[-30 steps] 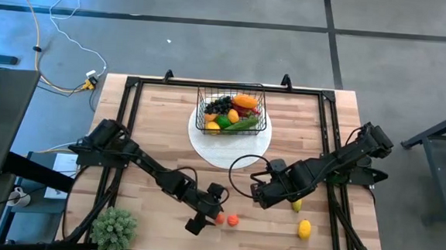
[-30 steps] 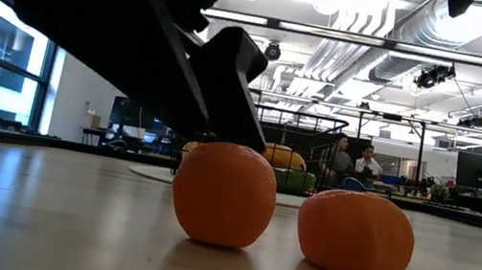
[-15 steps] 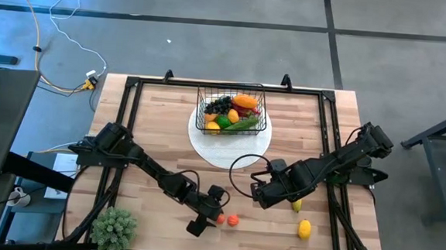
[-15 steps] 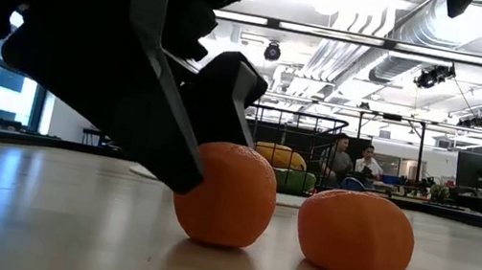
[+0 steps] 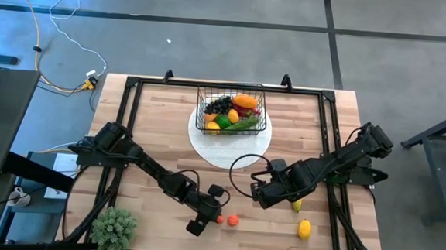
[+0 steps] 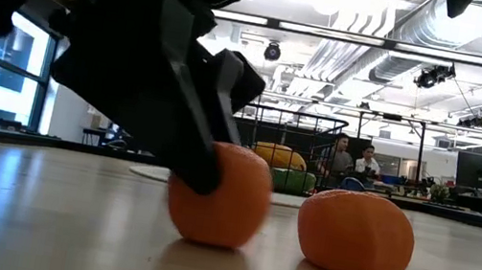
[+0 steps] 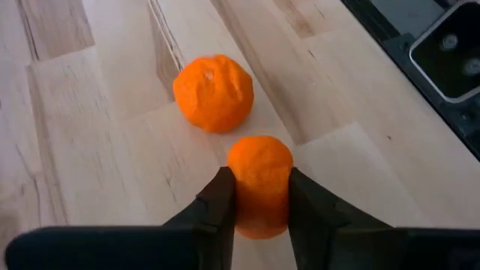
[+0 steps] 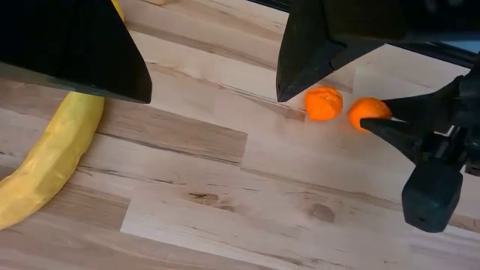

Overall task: Build produce basket
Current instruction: Put the left orange fruit into the black basket

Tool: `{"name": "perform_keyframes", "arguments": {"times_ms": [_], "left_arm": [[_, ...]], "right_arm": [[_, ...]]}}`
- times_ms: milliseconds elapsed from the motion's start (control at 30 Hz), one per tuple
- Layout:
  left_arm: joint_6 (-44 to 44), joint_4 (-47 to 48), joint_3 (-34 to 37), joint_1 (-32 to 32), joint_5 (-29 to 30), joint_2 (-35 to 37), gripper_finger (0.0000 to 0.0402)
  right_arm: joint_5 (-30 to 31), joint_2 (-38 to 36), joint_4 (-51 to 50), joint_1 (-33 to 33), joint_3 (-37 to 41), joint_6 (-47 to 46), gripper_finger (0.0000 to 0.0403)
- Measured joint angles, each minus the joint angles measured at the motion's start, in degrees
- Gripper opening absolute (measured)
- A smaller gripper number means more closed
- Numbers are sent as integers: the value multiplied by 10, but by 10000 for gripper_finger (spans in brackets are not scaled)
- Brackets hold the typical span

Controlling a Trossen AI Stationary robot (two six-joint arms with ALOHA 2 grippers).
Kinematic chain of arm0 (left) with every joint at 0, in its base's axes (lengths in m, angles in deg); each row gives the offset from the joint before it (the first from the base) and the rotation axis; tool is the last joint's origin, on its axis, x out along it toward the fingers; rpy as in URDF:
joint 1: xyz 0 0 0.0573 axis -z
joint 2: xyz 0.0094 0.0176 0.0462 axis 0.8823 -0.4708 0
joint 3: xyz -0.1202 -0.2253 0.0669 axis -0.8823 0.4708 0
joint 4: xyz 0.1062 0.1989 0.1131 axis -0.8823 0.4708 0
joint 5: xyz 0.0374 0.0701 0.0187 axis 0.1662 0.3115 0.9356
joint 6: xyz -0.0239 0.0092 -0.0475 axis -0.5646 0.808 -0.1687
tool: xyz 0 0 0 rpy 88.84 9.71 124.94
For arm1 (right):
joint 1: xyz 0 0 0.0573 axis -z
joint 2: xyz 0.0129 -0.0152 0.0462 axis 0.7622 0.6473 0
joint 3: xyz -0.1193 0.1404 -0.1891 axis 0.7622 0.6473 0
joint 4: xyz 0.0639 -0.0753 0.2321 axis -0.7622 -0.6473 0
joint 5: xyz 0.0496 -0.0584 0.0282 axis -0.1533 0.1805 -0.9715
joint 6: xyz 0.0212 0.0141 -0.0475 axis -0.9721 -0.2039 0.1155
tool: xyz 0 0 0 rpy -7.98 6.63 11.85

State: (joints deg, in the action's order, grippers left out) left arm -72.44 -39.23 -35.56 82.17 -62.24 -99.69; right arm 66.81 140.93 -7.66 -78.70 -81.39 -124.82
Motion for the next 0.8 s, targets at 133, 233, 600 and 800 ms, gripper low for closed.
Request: {"name": "perform_keyframes", "arguments": {"times_ms": [133,233,600,800], "left_arm": [[-2,37,0,0,0,17,76],[13,58,0,-4,4,39,79],[77,120,0,-75,6,155,78],[135,139,0,-142,28,219,78]], "right_arm": [[0,0,0,0,0,-4,266],[11,0,0,0,0,-4,266],[76,0,-22,0,0,-48,266],[110,0,-57,0,0,-100,266]]}}
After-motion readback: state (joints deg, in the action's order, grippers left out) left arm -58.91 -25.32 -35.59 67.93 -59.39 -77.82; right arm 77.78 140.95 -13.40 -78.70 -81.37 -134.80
